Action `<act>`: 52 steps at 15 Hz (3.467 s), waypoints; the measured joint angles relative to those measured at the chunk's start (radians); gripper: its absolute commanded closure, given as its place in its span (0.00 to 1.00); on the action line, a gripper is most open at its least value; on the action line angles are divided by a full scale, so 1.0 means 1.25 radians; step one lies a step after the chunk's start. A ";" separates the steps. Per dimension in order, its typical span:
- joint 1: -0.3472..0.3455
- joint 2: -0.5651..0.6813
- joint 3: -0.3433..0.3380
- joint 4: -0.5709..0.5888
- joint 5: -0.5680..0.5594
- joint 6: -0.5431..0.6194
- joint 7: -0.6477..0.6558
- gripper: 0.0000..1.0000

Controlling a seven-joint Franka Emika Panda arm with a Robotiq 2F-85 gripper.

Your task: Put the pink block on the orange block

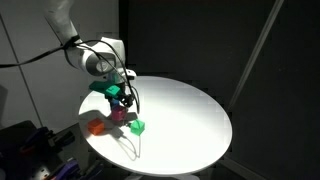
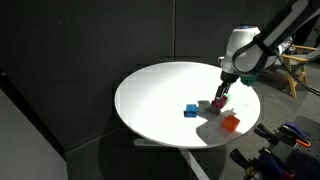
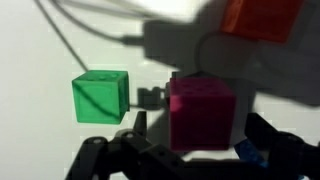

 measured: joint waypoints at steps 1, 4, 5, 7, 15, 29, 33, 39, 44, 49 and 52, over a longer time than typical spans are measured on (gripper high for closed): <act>0.000 0.003 0.000 0.000 0.000 0.000 0.000 0.00; 0.000 0.011 0.000 0.003 0.000 0.000 0.000 0.00; 0.000 0.013 0.000 0.005 0.000 0.000 0.000 0.00; 0.000 0.018 0.000 0.007 0.000 0.000 0.000 0.00; 0.004 0.042 0.005 0.041 -0.001 -0.001 0.000 0.00; 0.018 0.067 -0.002 0.064 -0.011 -0.016 0.035 0.68; 0.032 0.057 -0.010 0.065 -0.027 -0.045 0.069 0.68; 0.046 0.016 -0.015 0.064 -0.052 -0.103 0.109 0.68; 0.047 -0.046 -0.015 0.049 -0.078 -0.162 0.131 0.68; 0.047 -0.131 -0.015 -0.004 -0.081 -0.218 0.131 0.68; 0.045 -0.181 -0.015 -0.047 -0.085 -0.233 0.136 0.68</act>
